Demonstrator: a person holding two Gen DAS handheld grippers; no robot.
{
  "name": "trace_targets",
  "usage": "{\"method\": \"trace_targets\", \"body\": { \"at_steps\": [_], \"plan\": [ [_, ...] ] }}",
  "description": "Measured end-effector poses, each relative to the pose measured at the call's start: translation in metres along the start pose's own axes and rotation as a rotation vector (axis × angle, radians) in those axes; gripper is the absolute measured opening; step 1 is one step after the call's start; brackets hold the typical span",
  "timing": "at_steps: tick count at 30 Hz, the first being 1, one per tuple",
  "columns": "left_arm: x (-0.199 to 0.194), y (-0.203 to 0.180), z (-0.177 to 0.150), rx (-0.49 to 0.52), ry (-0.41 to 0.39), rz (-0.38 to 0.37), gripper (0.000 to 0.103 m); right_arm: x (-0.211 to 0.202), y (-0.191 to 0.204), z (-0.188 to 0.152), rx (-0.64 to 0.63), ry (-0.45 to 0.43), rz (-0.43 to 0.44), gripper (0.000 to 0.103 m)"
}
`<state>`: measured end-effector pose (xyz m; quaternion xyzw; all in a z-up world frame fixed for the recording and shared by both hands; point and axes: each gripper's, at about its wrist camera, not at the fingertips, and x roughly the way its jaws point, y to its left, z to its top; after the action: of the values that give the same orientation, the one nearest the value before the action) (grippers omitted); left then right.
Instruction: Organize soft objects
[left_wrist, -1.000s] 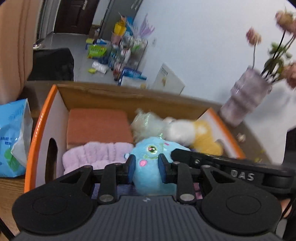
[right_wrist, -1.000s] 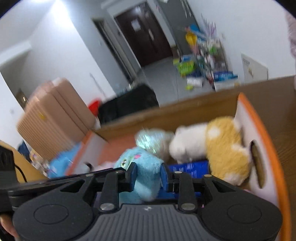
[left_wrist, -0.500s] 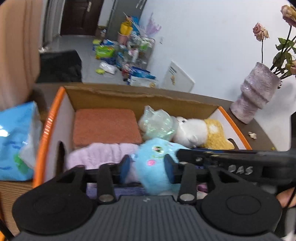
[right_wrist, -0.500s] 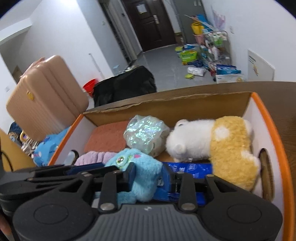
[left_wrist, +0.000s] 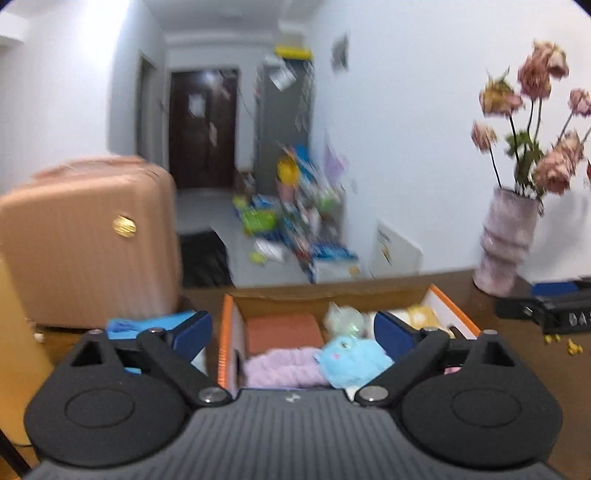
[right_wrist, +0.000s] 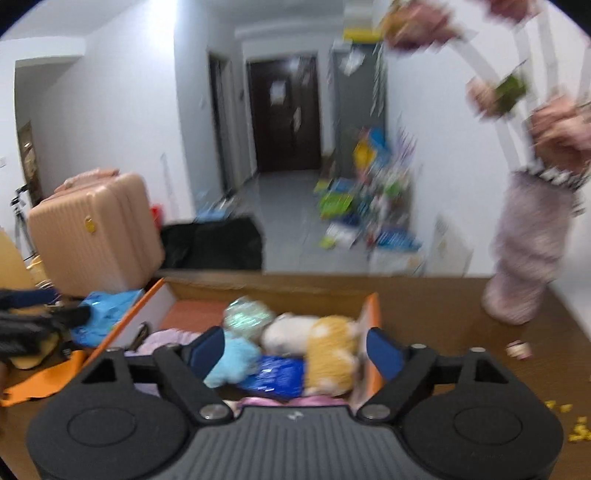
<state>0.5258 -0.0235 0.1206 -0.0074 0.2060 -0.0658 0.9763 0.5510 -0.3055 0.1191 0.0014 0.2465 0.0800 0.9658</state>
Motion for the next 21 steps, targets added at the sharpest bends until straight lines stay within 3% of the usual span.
{"method": "trace_targets", "body": {
  "at_steps": [4, 13, 17, 21],
  "plan": [
    [-0.024, -0.005, -0.012, -0.011, -0.031, 0.049, 0.098, -0.022, -0.001, -0.02, 0.001, -0.048, -0.014, 0.086],
    [-0.09, -0.019, -0.022, 0.009, -0.114, 0.046, 0.098, -0.085, 0.021, -0.037, 0.029, -0.132, -0.026, 0.087],
    [-0.141, -0.023, -0.047, 0.014, -0.147, 0.045, 0.1, -0.13, 0.036, -0.064, 0.025, -0.171, -0.052, 0.091],
    [-0.202, -0.02, -0.093, -0.014, -0.161, 0.072, 0.101, -0.187, 0.051, -0.108, 0.006, -0.215, -0.024, 0.091]
  ]
}}
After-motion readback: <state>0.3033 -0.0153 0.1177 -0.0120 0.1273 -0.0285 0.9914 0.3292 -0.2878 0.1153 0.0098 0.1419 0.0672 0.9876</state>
